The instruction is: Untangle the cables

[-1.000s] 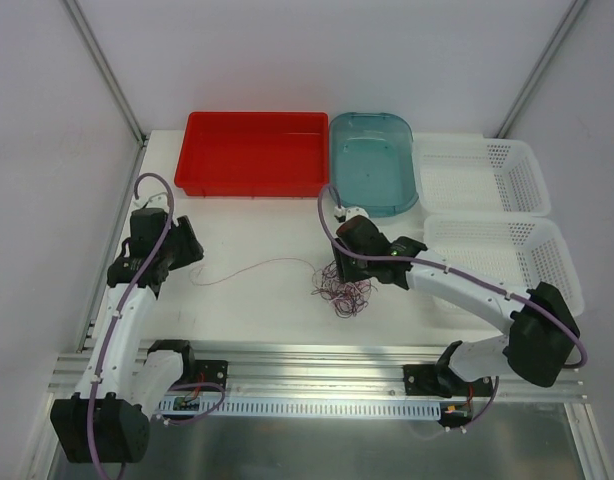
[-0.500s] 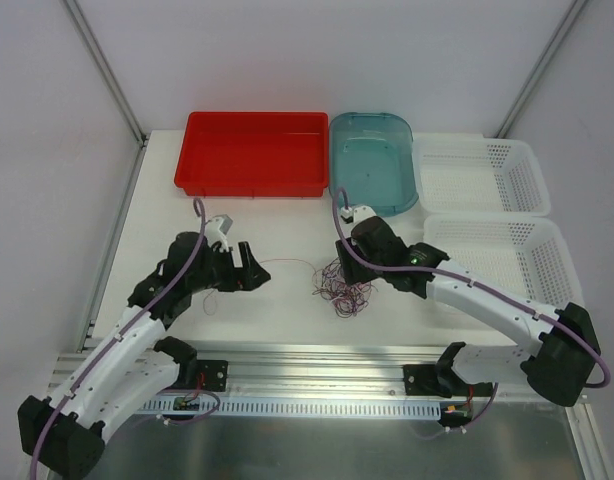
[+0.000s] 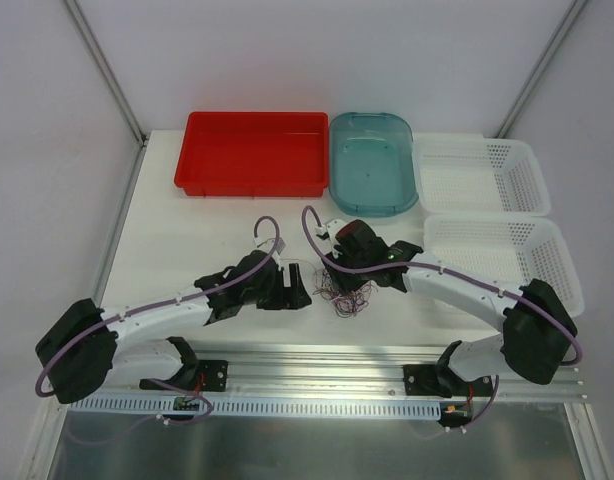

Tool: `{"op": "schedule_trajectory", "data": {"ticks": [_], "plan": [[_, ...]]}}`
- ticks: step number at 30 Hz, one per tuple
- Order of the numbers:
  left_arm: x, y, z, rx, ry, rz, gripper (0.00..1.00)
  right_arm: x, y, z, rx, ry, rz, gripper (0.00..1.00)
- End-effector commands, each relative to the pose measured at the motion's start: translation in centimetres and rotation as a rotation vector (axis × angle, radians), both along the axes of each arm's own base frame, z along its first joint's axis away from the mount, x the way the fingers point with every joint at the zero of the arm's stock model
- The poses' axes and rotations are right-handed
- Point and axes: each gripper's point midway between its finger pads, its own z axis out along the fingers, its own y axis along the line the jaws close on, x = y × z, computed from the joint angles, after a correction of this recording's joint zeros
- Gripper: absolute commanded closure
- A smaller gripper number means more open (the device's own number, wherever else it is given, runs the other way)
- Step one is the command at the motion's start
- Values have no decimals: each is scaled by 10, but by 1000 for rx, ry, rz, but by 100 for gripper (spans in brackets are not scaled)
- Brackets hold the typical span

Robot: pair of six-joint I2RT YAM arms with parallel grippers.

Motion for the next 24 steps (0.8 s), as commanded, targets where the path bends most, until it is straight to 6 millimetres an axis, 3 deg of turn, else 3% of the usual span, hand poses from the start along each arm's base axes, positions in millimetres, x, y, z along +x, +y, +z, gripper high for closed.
{"op": "schedule_trajectory", "data": {"ticks": [1,3,11,24], "plan": [[22,-25,20,-70,-70,50,22,7,13,7,30,-38,54,62],[22,-32,15,-56,-62,38,22,8,14,8,27,-43,55,66],[25,-52,1,-60,-32,29,24,9,12,27,60,-83,54,99],[49,-87,1,-146,-13,104,27,-8,24,102,274,-118,81,99]]}}
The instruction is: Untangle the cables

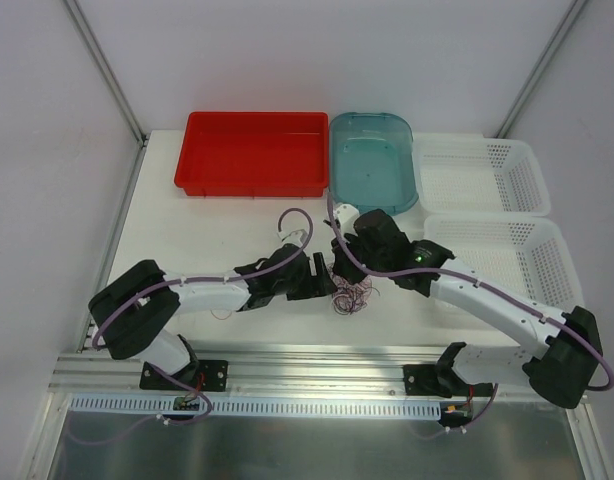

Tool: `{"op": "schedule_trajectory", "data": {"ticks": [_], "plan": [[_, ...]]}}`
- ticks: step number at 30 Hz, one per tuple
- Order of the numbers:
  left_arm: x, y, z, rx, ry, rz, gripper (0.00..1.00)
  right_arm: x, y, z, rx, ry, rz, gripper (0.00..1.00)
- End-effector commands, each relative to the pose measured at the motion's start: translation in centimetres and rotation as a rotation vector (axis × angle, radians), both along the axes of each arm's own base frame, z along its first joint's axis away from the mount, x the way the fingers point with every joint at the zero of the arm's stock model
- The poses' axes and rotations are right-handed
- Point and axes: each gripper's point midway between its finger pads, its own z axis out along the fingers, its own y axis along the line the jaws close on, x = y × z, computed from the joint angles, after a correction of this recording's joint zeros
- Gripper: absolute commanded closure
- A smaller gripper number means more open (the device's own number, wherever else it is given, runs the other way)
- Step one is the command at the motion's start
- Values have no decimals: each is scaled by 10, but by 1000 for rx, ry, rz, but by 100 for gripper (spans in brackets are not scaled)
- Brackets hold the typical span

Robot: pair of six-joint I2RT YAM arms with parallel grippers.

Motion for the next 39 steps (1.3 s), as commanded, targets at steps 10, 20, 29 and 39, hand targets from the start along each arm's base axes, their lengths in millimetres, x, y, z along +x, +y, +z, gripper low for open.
{"op": "schedule_trajectory", "data": {"ticks": [10,20,29,39], "plan": [[48,-24,-11,-71,41,298,49,-15,5,120,248,-99,20,99],[82,54,-30,111,33,490,75,-28,-35,229,351,-289,-12,99],[96,177,-22,304,24,679,99,-24,-77,287,377,-439,-141,99],[89,287,9,548,4,857,90,-26,-112,341,456,-563,-239,99]]}}
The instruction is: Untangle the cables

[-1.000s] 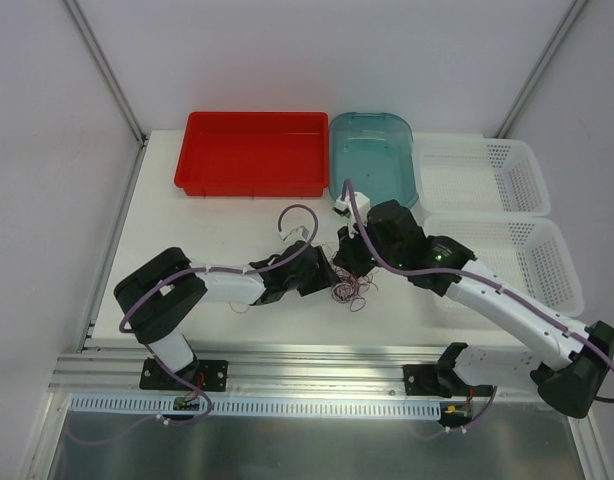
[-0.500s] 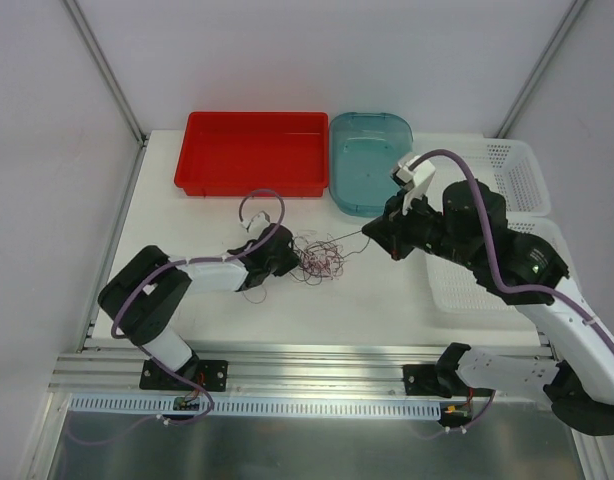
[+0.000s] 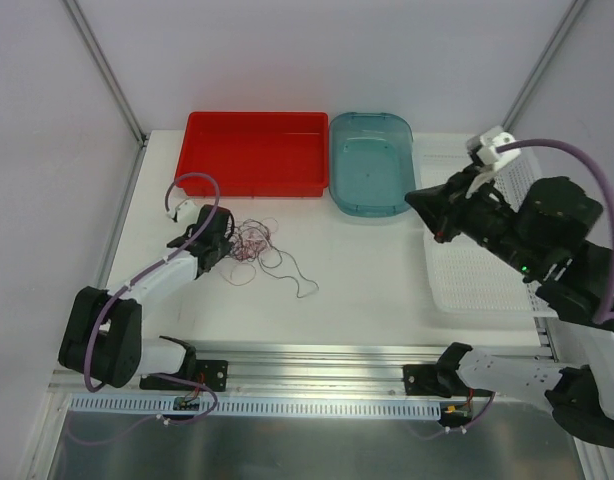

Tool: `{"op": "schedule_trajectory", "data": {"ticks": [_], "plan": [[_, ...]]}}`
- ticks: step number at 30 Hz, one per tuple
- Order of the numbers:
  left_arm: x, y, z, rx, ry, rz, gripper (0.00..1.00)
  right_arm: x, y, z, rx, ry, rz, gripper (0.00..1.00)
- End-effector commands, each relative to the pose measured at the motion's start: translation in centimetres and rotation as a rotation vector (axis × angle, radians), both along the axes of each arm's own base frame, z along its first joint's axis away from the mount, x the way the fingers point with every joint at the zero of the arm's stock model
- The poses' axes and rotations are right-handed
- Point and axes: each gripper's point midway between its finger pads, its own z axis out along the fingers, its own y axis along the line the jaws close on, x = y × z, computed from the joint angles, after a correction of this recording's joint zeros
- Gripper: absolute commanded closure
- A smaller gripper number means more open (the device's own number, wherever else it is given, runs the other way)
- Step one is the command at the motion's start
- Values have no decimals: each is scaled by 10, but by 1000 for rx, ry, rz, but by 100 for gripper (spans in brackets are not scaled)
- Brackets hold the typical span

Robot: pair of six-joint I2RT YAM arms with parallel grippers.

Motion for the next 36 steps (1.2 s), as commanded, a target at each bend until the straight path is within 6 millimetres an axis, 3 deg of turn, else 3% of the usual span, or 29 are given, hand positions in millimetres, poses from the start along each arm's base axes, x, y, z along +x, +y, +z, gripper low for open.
{"op": "schedule_trajectory", "data": {"ticks": [1,4,7,8,9,11,13,16,17,21,23,24,31,36], "plan": [[-29,47,-12,160,137,55,90,-7,-24,47,86,-123,-50,99],[-26,47,-7,163,144,19,93,-4,-18,32,47,-86,-37,99],[-20,31,2,129,135,-92,93,6,6,-20,-48,31,11,99],[-21,22,3,104,139,-138,94,9,17,-51,-86,100,37,99],[-22,19,5,105,139,-185,93,13,27,-67,-94,126,52,95],[-26,12,4,94,144,-241,93,16,47,-98,-105,194,100,75],[-35,6,2,71,148,-302,93,28,68,-144,-114,287,101,54],[-48,-8,1,13,145,-377,93,44,95,-204,-131,403,93,38],[-52,-11,1,-11,143,-385,93,53,106,-211,-113,398,96,37],[-69,-26,-1,-82,140,-442,91,74,136,-273,-122,516,61,36],[-73,-32,-2,-108,141,-463,91,84,148,-288,-110,537,48,36],[-76,-33,-2,-117,139,-467,91,89,155,-312,-139,574,40,36],[-85,-41,-3,-166,143,-492,91,102,190,-370,-163,670,79,36],[-87,-43,-4,-184,146,-489,91,82,200,-391,-182,723,130,36]]}}
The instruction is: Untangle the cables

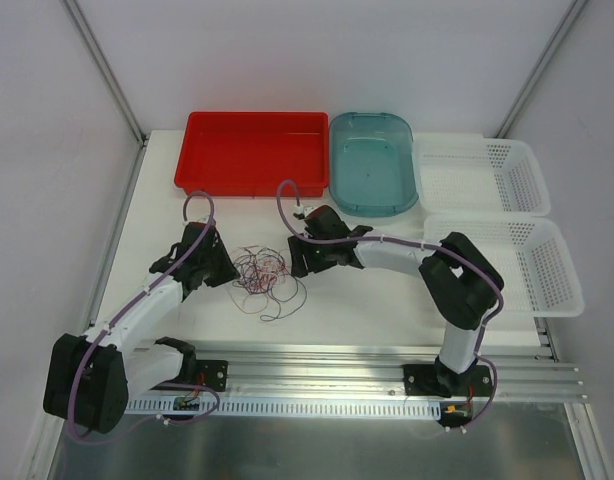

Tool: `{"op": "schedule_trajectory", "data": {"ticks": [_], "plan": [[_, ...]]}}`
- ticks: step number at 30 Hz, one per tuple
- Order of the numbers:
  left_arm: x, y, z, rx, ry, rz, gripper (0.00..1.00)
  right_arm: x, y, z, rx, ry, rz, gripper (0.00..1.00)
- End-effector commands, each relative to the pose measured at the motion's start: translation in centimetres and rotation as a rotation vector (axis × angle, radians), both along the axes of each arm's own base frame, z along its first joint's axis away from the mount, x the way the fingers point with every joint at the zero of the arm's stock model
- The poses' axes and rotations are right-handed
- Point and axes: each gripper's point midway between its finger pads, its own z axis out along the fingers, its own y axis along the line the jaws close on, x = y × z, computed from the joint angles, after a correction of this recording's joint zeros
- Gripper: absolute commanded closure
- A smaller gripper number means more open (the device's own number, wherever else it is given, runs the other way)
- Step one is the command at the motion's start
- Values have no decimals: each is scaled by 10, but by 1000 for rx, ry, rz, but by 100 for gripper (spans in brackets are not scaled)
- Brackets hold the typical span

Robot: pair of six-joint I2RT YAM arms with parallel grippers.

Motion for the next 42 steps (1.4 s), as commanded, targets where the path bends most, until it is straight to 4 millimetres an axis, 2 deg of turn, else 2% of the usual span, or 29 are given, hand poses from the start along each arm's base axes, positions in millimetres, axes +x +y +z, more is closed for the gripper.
{"op": "schedule_trajectory", "data": {"ticks": [1,5,14,17,18,20,21,22,27,28,33,36,37,39,40,42], "plan": [[-6,-9,4,-40,3,-25,91,-4,31,21,112,-24,41,36],[-5,-9,6,-44,-4,-23,91,-15,28,2,86,8,46,40],[-1,-7,12,-49,-25,13,91,-37,19,-20,24,25,76,54],[-1,-7,12,-49,-27,11,91,-39,16,-27,2,27,75,66],[-1,-7,12,-47,-27,13,91,-39,15,-26,1,24,71,76],[0,-3,12,-30,-33,19,91,-38,9,-23,-14,5,66,87],[0,-3,13,-25,-38,20,91,-38,6,-20,-19,-6,66,97],[0,-1,12,-16,-35,19,91,-36,1,-10,-27,-29,58,99],[2,2,19,11,-51,4,89,-34,-22,25,-77,-106,52,99],[5,0,23,6,-63,-9,89,-34,-23,37,-62,-121,54,99],[2,-16,37,-42,-89,-130,82,-32,-38,70,-74,-176,19,99],[-6,-26,45,-85,-98,-192,68,-34,-44,90,-74,-187,9,99],[-8,-29,51,-109,-113,-210,51,-34,-43,99,-63,-197,9,99],[-12,-33,58,-133,-125,-231,38,-36,-45,112,-52,-207,10,99],[-15,-38,65,-162,-142,-255,27,-35,-44,120,-42,-213,10,99],[-17,-44,73,-197,-153,-271,20,-38,-45,130,-26,-217,18,99]]}}
